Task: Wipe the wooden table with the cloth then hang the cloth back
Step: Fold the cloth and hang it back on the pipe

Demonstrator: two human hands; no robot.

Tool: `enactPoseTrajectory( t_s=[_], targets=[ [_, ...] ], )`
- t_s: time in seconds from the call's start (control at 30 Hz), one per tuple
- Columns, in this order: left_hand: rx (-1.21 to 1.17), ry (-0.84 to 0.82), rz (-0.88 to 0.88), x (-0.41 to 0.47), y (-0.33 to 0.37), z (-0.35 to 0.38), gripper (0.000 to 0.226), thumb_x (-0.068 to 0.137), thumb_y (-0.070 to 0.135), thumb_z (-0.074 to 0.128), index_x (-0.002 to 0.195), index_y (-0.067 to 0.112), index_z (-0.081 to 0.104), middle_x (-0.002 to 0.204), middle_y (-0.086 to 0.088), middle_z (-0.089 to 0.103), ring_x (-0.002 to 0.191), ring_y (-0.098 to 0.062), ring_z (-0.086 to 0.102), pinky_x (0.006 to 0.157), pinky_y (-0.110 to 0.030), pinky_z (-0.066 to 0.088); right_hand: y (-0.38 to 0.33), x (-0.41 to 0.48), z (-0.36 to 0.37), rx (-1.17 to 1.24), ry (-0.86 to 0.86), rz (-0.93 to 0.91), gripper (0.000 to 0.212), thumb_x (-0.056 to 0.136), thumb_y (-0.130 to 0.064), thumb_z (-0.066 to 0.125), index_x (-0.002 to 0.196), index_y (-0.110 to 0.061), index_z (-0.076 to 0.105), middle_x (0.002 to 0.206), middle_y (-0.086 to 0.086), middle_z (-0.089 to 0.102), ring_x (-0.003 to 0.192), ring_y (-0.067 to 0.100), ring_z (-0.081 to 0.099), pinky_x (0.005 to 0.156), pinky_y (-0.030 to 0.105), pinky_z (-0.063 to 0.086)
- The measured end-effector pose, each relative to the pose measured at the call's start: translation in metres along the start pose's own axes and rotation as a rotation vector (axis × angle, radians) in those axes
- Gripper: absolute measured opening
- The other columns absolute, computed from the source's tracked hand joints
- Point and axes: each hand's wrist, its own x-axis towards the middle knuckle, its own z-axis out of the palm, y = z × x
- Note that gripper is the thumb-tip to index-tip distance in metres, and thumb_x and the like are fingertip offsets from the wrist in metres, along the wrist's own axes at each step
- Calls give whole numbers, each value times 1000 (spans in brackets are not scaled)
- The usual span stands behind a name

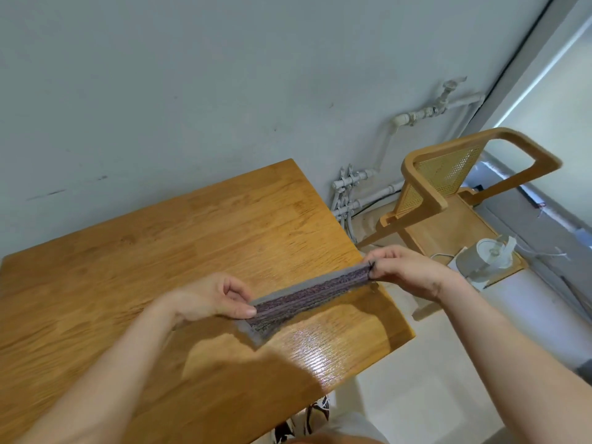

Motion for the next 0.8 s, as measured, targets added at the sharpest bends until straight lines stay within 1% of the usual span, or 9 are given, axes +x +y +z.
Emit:
enactPoseTrajectory(
  t_s=[0.07, 0.2, 0.3, 0.4, 0.47, 0.53, 0.63, 0.7, 0.8],
  targets=[
    [-113, -55, 89, -8, 22, -2, 65, 45, 42, 92, 90, -1, 71, 81, -13, 70, 69, -14, 63, 66, -20, 49, -18, -25, -1, 173, 36, -69, 31, 58, -20, 65, 80, -1, 56, 80, 11, 59, 77, 20, 55, 73, 25, 47],
    [-146, -101, 299, -22, 101, -1, 61, 54, 44, 86, 89, -4, 70, 87, -19, 68, 79, -24, 62, 74, -28, 49, -71, -74, -7, 388, 196, -310, 3, 85, -4, 56, 86, -4, 59, 80, 8, 68, 73, 17, 65, 66, 26, 55],
    [-548, -105, 480, -21, 159, 13, 54, 61, 44, 80, 96, 3, 73, 101, -20, 70, 93, -29, 68, 77, -34, 55, -109, -99, -23, 546, 309, -480, 18, 95, -6, 46, 100, -4, 62, 89, 9, 71, 81, 19, 68, 77, 30, 59],
    [-991, -186, 497, -2, 191, 50, 61, 85, 54, 50, 111, 2, 69, 123, -22, 61, 114, -34, 59, 87, -45, 53, -126, -109, -46, 726, 354, -504, 18, 98, -13, 47, 101, -6, 63, 94, 14, 69, 87, 25, 66, 88, 42, 54],
    [-1070, -354, 477, 21, 192, 81, 73, 90, 60, 37, 126, 0, 57, 134, -24, 52, 124, -36, 51, 98, -50, 45, -127, -108, -62, 856, 354, -495, 18, 99, -14, 46, 91, -8, 61, 85, 12, 67, 78, 23, 64, 83, 39, 53],
    [-1037, -434, 415, 45, 193, 111, 63, 89, 45, 56, 132, -1, 50, 134, -27, 51, 119, -38, 54, 95, -50, 45, -122, -106, -82, 978, 350, -485, 17, 100, -14, 45, 91, -8, 58, 83, 11, 64, 76, 22, 62, 81, 38, 51],
    [-971, -169, 307, 91, 207, 147, 50, 78, 6, 70, 124, -6, 55, 116, -29, 62, 93, -34, 68, 74, -44, 58, -98, -101, -127, 1103, 345, -396, 17, 100, -17, 46, 98, -4, 57, 90, 16, 65, 86, 27, 64, 85, 42, 55],
    [-971, 67, 278, 120, 224, 167, 43, 85, 1, 58, 128, 0, 52, 115, -26, 64, 87, -31, 68, 70, -41, 59, -79, -101, -161, 1129, 339, -355, 22, 99, -20, 48, 99, -1, 59, 91, 17, 66, 83, 27, 66, 77, 40, 58],
    [-1023, 282, 289, 159, 262, 190, 42, 92, -1, 49, 123, 28, 52, 108, -19, 66, 68, -24, 70, 48, -31, 55, -52, -104, -219, 1249, 328, -375, 22, 96, -24, 55, 100, -3, 60, 92, 16, 67, 81, 25, 69, 70, 37, 61]
  ],
)
